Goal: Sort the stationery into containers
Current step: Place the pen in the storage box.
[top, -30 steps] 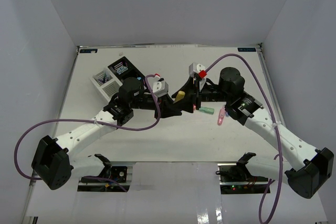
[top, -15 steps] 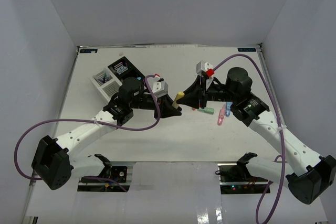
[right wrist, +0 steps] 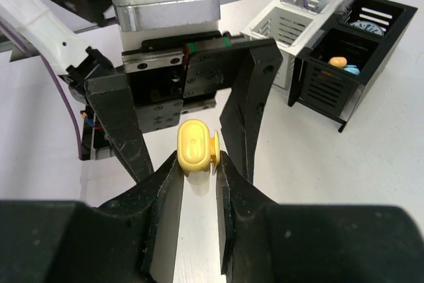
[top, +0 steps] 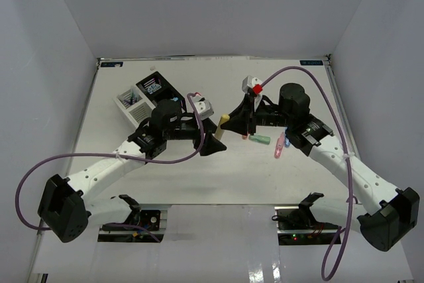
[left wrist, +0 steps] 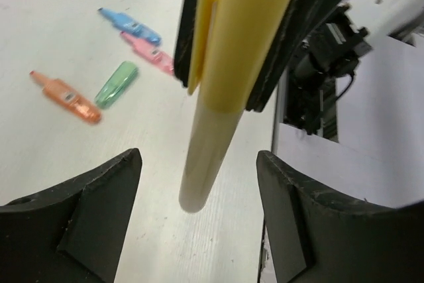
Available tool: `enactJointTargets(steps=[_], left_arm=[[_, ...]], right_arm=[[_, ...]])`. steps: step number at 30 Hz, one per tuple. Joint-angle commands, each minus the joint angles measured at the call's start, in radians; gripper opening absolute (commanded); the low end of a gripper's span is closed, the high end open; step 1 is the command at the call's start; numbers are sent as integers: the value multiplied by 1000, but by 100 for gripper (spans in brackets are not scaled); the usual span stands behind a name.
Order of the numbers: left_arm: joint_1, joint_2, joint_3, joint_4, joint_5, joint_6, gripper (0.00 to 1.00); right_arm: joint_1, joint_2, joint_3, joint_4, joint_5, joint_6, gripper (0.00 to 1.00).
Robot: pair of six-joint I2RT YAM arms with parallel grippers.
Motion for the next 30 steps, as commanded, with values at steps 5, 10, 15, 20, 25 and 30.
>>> enactJointTargets(steps=[5,10,15,20,25,30], left_arm=[[18,-172,-14,-288,-514,-21,84],[45,-346,-91,-436,-937,-107,87],[64,-469,-163,-490,-1165,-190,91],[93,-492,-174,-476,-1304,-217,98],[153,-482,-168,-468,-1320,-236,98],[205,-495,-172,-454,-1288,-242,98]], right_arm=[[-9,87,96,28,96,-43,8],[-9,210,154,140,124,14,8],[8,406,268,268,138,71,8],[18,567,401,448,122,157,8],[38,751,553,572,116,204,8],[49,924,708,621,118,233,8]])
